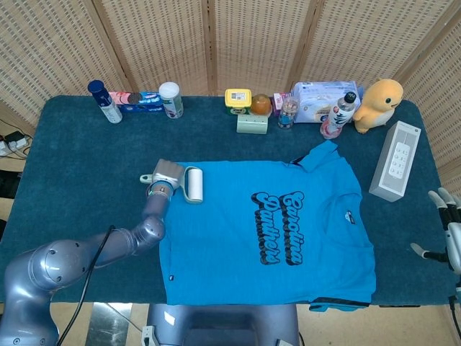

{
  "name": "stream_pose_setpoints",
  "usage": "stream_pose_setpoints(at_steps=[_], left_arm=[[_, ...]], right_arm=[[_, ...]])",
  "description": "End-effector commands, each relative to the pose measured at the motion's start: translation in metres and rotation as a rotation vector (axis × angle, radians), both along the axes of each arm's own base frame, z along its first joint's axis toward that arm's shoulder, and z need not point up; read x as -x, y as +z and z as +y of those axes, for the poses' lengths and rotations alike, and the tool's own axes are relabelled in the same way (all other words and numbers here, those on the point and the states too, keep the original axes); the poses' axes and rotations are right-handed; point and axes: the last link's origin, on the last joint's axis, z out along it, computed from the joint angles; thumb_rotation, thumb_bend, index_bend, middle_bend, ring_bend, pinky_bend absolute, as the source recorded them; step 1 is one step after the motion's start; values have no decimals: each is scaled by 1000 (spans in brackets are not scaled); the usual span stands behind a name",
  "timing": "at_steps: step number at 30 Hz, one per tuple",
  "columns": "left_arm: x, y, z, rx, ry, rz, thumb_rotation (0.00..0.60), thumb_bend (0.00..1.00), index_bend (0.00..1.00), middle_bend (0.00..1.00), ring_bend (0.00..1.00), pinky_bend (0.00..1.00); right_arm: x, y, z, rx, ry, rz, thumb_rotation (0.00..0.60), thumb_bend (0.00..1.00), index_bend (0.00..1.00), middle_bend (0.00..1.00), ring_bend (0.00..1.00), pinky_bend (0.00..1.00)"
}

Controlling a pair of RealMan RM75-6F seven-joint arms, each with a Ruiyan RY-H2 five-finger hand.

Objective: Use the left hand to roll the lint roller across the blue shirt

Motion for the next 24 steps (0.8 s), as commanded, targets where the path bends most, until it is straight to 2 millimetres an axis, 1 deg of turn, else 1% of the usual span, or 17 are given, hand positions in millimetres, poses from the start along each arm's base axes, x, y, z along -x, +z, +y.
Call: stream_pose_setpoints(at_steps=[1, 5, 10, 11, 13, 14, 15, 16, 17, 18, 19, 20, 21, 24], left_arm=[[6, 6, 1, -6, 9, -3, 600, 979, 1000, 922, 977, 1000], [14, 18, 3, -18, 25, -35, 600, 974, 1000, 922, 977, 1000], [9, 27, 5, -13, -15, -147, 600, 934, 1000, 922, 966, 1000], [8, 30, 5, -13, -31, -162, 600, 910, 1000, 905, 922, 988], [8, 34, 4, -8, -53, -180, 600, 860, 957, 803, 762, 906], [8, 35, 3, -7, -63, -183, 600, 818, 897, 697, 644, 819], [8, 37, 2, -2, -78, -184, 600, 773, 786, 569, 521, 717], [9, 38, 1, 2, -88, -183, 600, 731, 688, 470, 436, 646], [10, 39, 0, 8, -101, -179, 600, 648, 479, 305, 300, 538], [11, 40, -1, 12, -108, -174, 600, 582, 323, 198, 205, 468], [12, 40, -2, 16, -113, -169, 600, 478, 135, 79, 93, 377], [13, 40, -3, 23, -116, -164, 600, 382, 23, 16, 27, 311], [14, 40, -4, 27, -115, -164, 600, 308, 0, 0, 0, 267], [15, 40, -7, 26, -143, -150, 600, 220, 0, 0, 0, 223]], right_arm=[[0, -1, 0, -2, -1, 1, 600, 0, 41, 0, 0, 0], [-1, -2, 0, -8, 0, 4, 600, 0, 41, 0, 0, 0], [-1, -3, 1, -8, 0, 5, 600, 0, 41, 0, 0, 0], [-1, -3, 1, -9, 0, 5, 600, 0, 41, 0, 0, 0], [-1, -3, 1, -10, 0, 5, 600, 0, 41, 0, 0, 0], [-1, -3, 0, -11, 0, 4, 600, 0, 41, 0, 0, 0], [-1, -4, 0, -12, 0, 4, 600, 0, 41, 0, 0, 0], [-1, -4, 0, -13, 0, 4, 600, 0, 41, 0, 0, 0], [-2, -4, 0, -14, 0, 4, 600, 0, 41, 0, 0, 0], [-2, -4, 0, -14, 0, 4, 600, 0, 41, 0, 0, 0], [-2, -4, 1, -15, 1, 4, 600, 0, 41, 0, 0, 0], [-2, -4, 1, -15, 1, 4, 600, 0, 41, 0, 0, 0], [-2, -4, 1, -15, 2, 4, 600, 0, 41, 0, 0, 0], [-3, -4, 2, -13, 5, 3, 600, 0, 41, 0, 0, 0]])
